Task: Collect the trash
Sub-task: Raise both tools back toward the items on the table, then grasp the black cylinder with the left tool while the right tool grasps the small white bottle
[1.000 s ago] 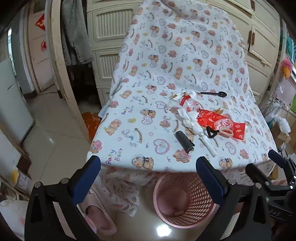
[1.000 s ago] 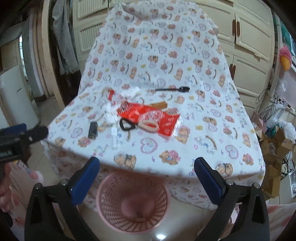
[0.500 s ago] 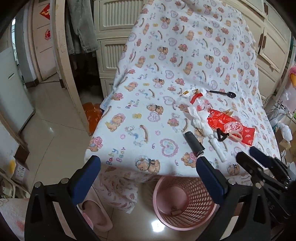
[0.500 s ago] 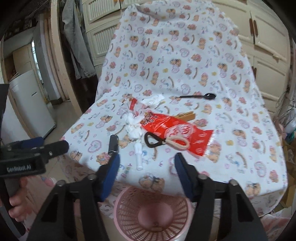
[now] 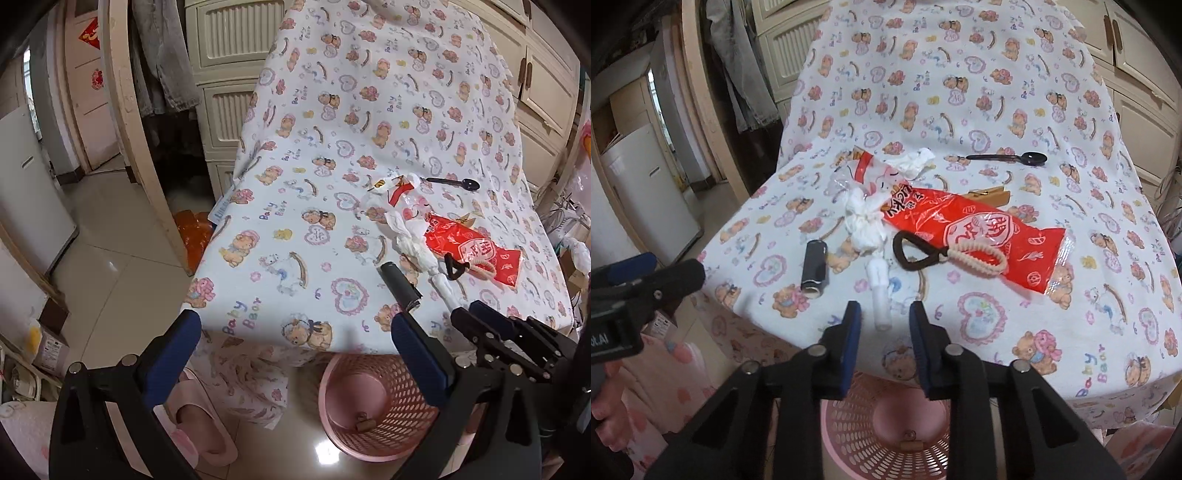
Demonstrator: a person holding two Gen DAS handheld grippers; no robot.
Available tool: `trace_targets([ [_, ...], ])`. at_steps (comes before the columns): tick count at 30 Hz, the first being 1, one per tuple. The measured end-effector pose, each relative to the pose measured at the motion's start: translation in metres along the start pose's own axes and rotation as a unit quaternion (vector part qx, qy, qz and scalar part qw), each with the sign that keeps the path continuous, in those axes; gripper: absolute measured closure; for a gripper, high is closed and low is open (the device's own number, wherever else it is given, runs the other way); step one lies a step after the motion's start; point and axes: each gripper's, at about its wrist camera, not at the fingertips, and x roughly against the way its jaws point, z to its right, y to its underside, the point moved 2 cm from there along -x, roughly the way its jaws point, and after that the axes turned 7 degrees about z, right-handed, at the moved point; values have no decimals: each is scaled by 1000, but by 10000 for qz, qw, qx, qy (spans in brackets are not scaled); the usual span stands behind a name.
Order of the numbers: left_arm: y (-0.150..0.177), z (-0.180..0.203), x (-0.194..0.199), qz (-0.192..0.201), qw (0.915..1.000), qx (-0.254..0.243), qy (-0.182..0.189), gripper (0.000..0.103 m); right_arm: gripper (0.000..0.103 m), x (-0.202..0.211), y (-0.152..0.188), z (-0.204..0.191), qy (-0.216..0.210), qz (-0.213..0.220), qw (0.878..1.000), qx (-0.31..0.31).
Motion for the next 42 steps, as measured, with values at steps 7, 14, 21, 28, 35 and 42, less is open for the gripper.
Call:
trace_targets([
  [7,0,0,0,20,10000,-5,-35,1,94,3,0,0,175,-12,9998,134],
  [14,-1,6,1,29,10000,-66,-10,1,95,29,-11,13,53,314,9992,-227],
  [21,2,9,-1,-54,10000,-50,3,1,95,50,-25,38,373,636,9961,-490],
  [28,4,11,-2,-6,9997,-169,-158,1,95,45,-25,49,284,522,9951,-785],
  [35,5,8,-6,-88,9998,-85,-135,1,94,39,-23,46,26,441,9954,-848],
  [42,5,9,-6,-113,9998,-123,-133,1,94,18,-10,46,-58,32,9951,-989],
])
